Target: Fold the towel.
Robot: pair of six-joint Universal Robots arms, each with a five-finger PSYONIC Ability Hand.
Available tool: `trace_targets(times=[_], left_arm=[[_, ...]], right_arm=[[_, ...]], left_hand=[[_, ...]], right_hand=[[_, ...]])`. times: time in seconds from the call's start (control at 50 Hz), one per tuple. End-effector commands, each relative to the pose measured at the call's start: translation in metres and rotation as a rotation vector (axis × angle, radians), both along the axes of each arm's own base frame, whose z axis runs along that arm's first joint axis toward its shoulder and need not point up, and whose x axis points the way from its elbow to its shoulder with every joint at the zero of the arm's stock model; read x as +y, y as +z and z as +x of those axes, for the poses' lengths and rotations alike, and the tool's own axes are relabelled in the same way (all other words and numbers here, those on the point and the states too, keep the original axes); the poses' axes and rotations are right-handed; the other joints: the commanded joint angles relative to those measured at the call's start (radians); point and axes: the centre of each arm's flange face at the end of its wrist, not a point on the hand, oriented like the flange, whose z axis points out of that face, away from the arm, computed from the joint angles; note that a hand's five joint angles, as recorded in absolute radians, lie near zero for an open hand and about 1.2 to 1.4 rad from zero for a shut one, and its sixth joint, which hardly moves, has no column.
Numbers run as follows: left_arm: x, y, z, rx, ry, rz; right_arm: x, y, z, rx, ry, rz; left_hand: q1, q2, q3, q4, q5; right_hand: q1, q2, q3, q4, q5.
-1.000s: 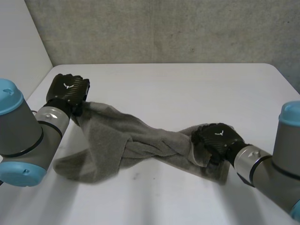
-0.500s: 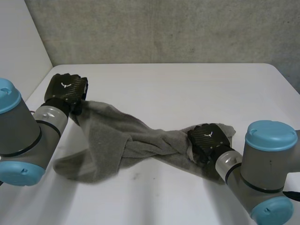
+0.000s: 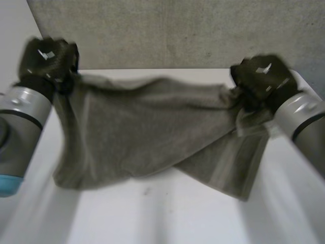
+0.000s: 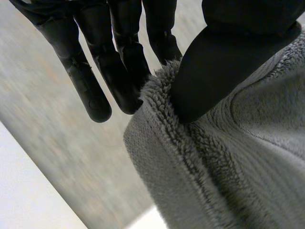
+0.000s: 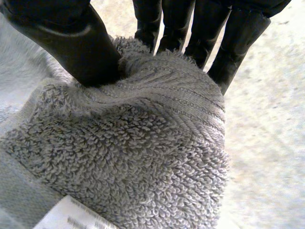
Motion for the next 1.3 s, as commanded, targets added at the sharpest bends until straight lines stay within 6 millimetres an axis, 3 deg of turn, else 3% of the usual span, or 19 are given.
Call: trace_targets(times=[0.02, 0.1, 0.24, 0.36, 0.46, 0.54, 0.6, 0.64, 0.7, 0.78, 0.82, 0.92, 1.02, 1.04, 1.08, 1.1, 1.14, 1.18, 1.3], left_arm=[[0.03, 0.05, 0.01, 0.031, -0.005, -0.112], [0.041, 0.057, 0.015, 0.0, -0.014, -0.055], [0.031, 0.042, 0.031, -0.047, 0.024, 0.077], [-0.011, -0.002, 0.032, -0.074, 0.02, 0.197], [-0.046, -0.007, 0.021, -0.049, 0.009, 0.14], [-0.076, 0.029, 0.001, 0.03, -0.027, -0.025], [-0.083, 0.054, -0.002, 0.086, -0.036, -0.103], [-0.087, 0.101, 0.001, 0.223, -0.052, -0.229], [-0.086, 0.129, 0.007, 0.346, -0.056, -0.287], [-0.086, 0.132, 0.011, 0.414, -0.055, -0.275], [-0.087, 0.126, 0.011, 0.423, -0.052, -0.251], [-0.093, 0.076, 0.011, 0.389, -0.024, -0.095], [-0.096, -0.016, 0.016, 0.332, 0.032, 0.141], [-0.096, -0.016, 0.016, 0.332, 0.032, 0.142], [-0.098, -0.062, 0.016, 0.307, 0.051, 0.236], [-0.098, -0.063, 0.016, 0.307, 0.052, 0.237], [-0.097, -0.083, 0.017, 0.292, 0.062, 0.28], [-0.095, -0.124, 0.02, 0.247, 0.088, 0.368], [-0.089, -0.153, 0.023, 0.155, 0.105, 0.436]], right_arm=[[0.013, 0.053, -0.016, 0.09, 0.019, 0.073], [0.021, 0.068, -0.02, 0.146, 0.062, 0.133], [0.005, 0.057, -0.014, 0.171, 0.097, 0.212], [-0.026, 0.022, -0.001, 0.201, 0.106, 0.286], [-0.07, 0.007, 0.014, 0.171, 0.093, 0.195], [-0.109, 0.033, 0.029, 0.092, 0.07, -0.071], [-0.117, 0.069, 0.035, 0.018, 0.067, -0.265], [-0.118, 0.086, 0.035, -0.014, 0.06, -0.338], [-0.111, 0.11, 0.034, -0.081, 0.076, -0.402], [-0.104, 0.117, 0.033, -0.13, 0.112, -0.383], [-0.101, 0.102, 0.036, -0.117, 0.157, -0.308], [-0.098, 0.057, 0.039, -0.035, 0.205, -0.134], [-0.097, -0.001, 0.04, 0.103, 0.226, 0.009], [-0.097, -0.002, 0.04, 0.104, 0.226, 0.01], [-0.094, -0.044, 0.04, 0.194, 0.249, 0.096], [-0.094, -0.044, 0.04, 0.195, 0.249, 0.096], [-0.091, -0.091, 0.038, 0.285, 0.271, 0.189], [-0.09, -0.112, 0.037, 0.326, 0.277, 0.231], [-0.086, -0.146, 0.035, 0.371, 0.293, 0.304]], left_hand=[[0.21, 0.179, 0.18, 0.177, 0.199], [0.21, 0.179, 0.18, 0.177, 0.199], [0.21, 0.179, 0.18, 0.177, 0.199], [0.21, 0.179, 0.18, 0.177, 0.199], [0.21, 0.179, 0.18, 0.177, 0.199], [0.21, 0.179, 0.18, 0.177, 0.199], [0.21, 0.179, 0.18, 0.177, 0.199], [0.21, 0.179, 0.18, 0.177, 0.199], [0.21, 0.179, 0.18, 0.177, 0.199], [0.21, 0.179, 0.18, 0.177, 0.199], [0.21, 0.179, 0.18, 0.177, 0.199], [0.21, 0.179, 0.18, 0.177, 0.199], [0.21, 0.179, 0.18, 0.177, 0.199], [0.21, 0.179, 0.18, 0.177, 0.199], [0.21, 0.179, 0.18, 0.177, 0.199], [0.21, 0.179, 0.18, 0.177, 0.199], [0.21, 0.179, 0.18, 0.177, 0.199], [0.21, 0.179, 0.18, 0.177, 0.199], [0.21, 0.179, 0.18, 0.177, 0.199]], right_hand=[[0.093, 0.086, 0.155, 0.074, 0.086], [0.093, 0.086, 0.155, 0.074, 0.086], [0.093, 0.086, 0.155, 0.074, 0.086], [0.093, 0.086, 0.155, 0.074, 0.086], [0.093, 0.086, 0.155, 0.074, 0.086], [0.093, 0.086, 0.155, 0.074, 0.086], [0.093, 0.086, 0.155, 0.074, 0.086], [0.093, 0.086, 0.155, 0.074, 0.086], [0.093, 0.086, 0.155, 0.074, 0.086], [0.093, 0.086, 0.155, 0.074, 0.086], [0.093, 0.086, 0.155, 0.074, 0.086], [0.093, 0.086, 0.155, 0.074, 0.086], [0.093, 0.086, 0.155, 0.074, 0.086], [0.093, 0.086, 0.155, 0.074, 0.086], [0.093, 0.086, 0.155, 0.074, 0.086], [0.093, 0.086, 0.155, 0.074, 0.086], [0.093, 0.086, 0.155, 0.074, 0.086], [0.093, 0.086, 0.155, 0.074, 0.086], [0.093, 0.086, 0.155, 0.074, 0.086]])
